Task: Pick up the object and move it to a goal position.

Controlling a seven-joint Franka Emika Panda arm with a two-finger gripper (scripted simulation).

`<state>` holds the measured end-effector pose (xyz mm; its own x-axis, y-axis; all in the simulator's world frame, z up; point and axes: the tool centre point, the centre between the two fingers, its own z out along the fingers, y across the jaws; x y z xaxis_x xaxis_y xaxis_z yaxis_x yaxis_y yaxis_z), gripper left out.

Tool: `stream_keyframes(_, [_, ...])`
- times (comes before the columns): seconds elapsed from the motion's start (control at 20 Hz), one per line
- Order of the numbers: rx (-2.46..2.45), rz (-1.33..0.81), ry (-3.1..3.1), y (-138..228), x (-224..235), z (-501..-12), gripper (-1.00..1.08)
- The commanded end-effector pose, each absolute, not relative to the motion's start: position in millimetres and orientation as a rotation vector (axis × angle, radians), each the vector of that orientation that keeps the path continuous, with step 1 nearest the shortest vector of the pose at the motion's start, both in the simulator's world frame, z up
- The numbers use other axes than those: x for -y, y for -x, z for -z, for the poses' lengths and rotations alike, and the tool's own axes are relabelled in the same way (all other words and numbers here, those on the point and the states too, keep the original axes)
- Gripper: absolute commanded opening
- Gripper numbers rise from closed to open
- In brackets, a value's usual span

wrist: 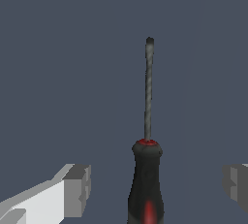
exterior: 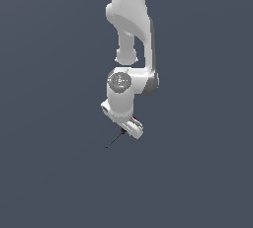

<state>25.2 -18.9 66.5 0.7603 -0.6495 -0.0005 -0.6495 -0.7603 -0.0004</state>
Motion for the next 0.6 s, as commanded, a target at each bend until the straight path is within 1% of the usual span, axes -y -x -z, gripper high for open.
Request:
stream_keyframes(0.0, [-1.106, 0.000, 2.941, -25, 20, -65, 1.00])
stream_keyframes(0.3, [-1.100, -0.001, 2.943, -25, 19, -59, 1.00])
stream_keyframes(0.55, [-1.104, 0.000, 2.941, -24, 20, -35, 1.00])
